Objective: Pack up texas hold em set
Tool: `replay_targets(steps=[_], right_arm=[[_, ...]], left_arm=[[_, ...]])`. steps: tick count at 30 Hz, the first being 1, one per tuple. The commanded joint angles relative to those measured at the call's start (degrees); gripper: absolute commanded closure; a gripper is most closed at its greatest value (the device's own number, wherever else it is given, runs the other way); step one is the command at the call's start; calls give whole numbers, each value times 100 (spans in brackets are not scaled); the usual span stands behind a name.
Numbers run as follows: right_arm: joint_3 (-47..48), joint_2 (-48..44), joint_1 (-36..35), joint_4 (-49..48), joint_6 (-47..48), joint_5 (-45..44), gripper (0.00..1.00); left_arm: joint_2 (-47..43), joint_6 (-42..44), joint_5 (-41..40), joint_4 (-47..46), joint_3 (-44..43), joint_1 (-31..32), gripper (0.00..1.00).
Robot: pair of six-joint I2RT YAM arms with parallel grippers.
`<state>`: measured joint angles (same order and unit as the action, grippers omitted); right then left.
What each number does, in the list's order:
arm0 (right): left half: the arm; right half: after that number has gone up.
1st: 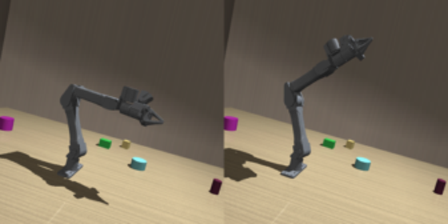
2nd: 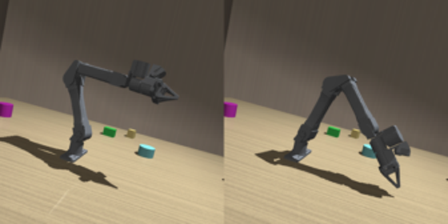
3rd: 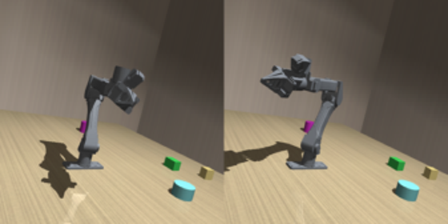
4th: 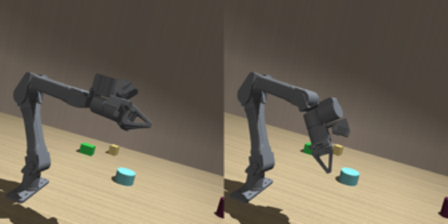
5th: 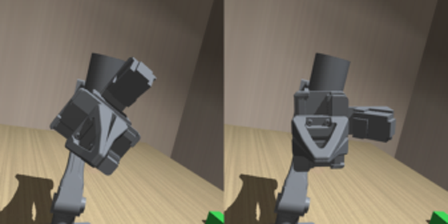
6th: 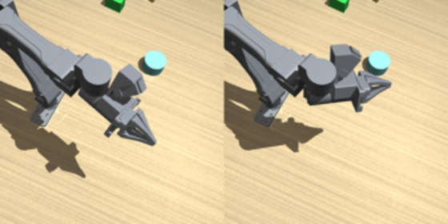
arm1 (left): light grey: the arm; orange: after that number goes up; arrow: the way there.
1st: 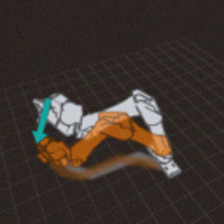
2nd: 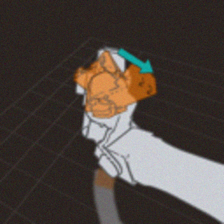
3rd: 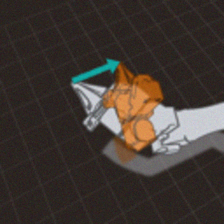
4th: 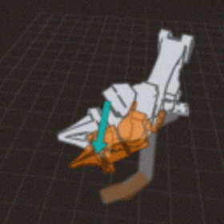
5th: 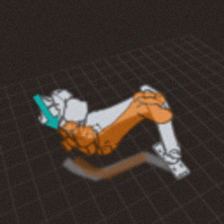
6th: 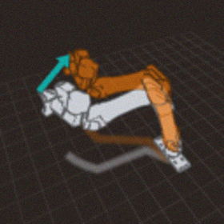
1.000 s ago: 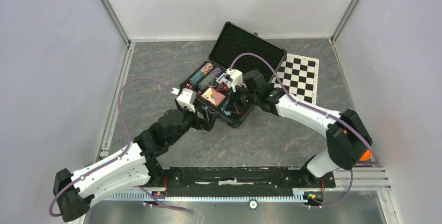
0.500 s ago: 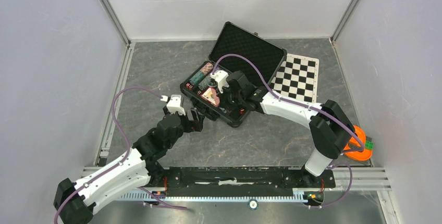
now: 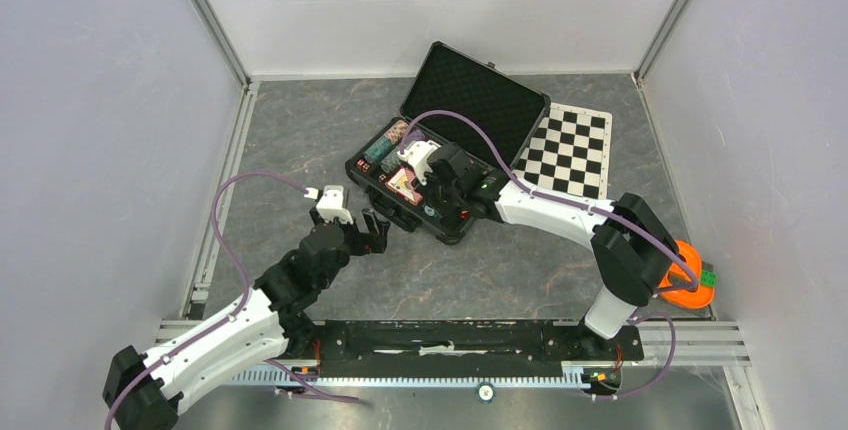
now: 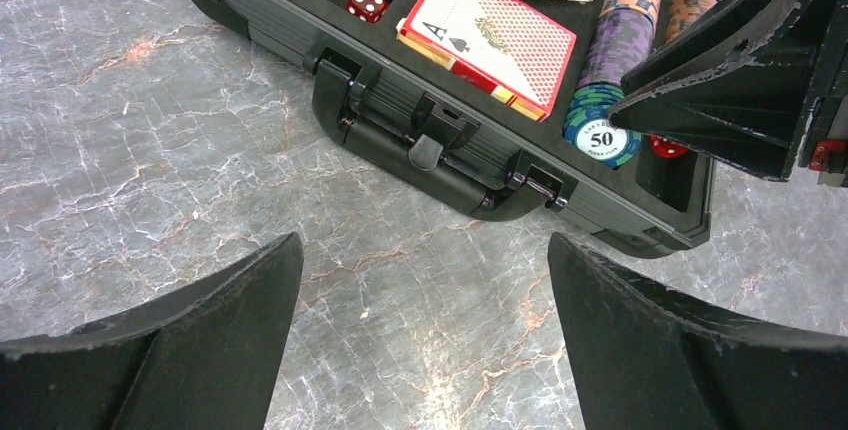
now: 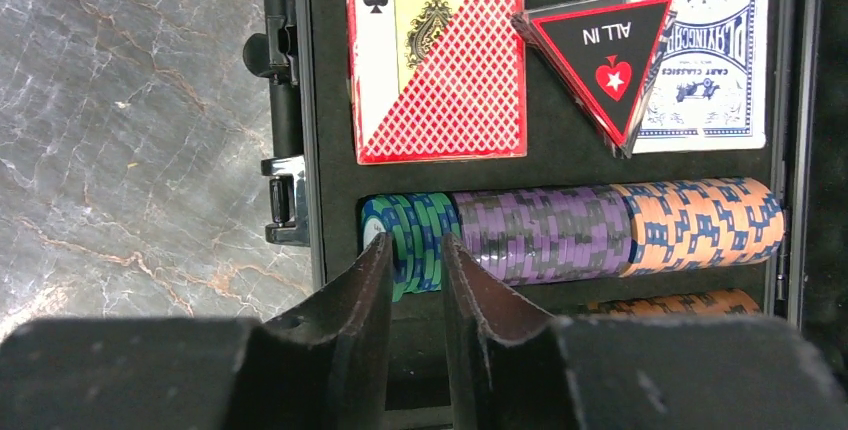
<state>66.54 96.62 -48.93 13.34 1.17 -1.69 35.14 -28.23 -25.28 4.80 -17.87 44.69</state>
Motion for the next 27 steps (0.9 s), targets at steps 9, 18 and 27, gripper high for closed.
replay_targets(steps=[9, 18, 27], right_arm=[[31, -350, -45, 95, 138, -362, 60], [187, -54, -261, 358, 199, -748, 57], [569, 376, -637, 785, 213, -1947, 51]], left_arm=[[-71, 163, -74, -374, 55, -30, 2], [-49, 179, -52, -373, 47, -37, 2], [-17, 177, -17, -374, 38, -37, 1]])
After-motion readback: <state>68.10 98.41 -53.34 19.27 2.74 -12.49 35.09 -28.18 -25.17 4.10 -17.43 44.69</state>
